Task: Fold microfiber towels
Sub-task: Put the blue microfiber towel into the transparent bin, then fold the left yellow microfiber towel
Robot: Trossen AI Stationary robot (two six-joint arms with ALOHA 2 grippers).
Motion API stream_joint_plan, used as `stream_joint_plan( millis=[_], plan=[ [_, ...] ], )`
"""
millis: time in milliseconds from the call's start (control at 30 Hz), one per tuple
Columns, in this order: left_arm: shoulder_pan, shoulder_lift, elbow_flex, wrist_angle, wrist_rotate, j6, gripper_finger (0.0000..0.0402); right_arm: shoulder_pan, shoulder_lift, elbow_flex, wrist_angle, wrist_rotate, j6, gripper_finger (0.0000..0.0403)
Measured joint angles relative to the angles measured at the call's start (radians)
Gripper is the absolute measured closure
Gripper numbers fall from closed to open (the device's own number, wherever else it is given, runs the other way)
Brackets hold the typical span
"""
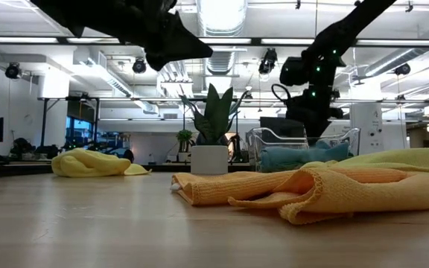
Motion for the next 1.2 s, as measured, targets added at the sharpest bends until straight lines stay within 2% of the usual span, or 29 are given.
stream_joint_plan(
  millis=[167,367,600,767,1000,1100,1200],
  plan=[
    [0.0,-0.001,-0.002,-0.005,0.0,0.0,0.0402,-0.04,0.017,-0.019,0.004,0.054,-0.002,0.0394],
    [0.0,-0.002,-0.001,-0.005,-0.002,0.007,0.0402,-0.065,0.016,-0.036,-0.002,0.047,0.001,0.0394],
    [0.002,-0.002,-0.002,-0.005,-0.038,0.008,0.0402,-0.02,-0.09,-0.038,-0.004,0.049,0.025,0.0394],
    [0.002,-0.002,-0.001,-0.004,-0.04,0.005,0.0402,0.15,-0.231,-0.085,0.071,0.044,0.075,0.0394],
    [0.002,-0.002,-0.002,-0.007,-0.04,-0.022,0.0402,0.445,-0.425,-0.263,0.275,0.044,0.174,0.0394],
    [0.002,-0.003,-0.001,-0.039,-0.04,-0.127,0.0402,0.56,-0.481,-0.34,0.335,0.044,0.177,0.0394],
    [0.01,-0.013,0.002,-0.24,-0.04,-0.305,0.0402,0.655,-0.523,-0.4,0.375,0.043,0.179,0.0394]
  ],
)
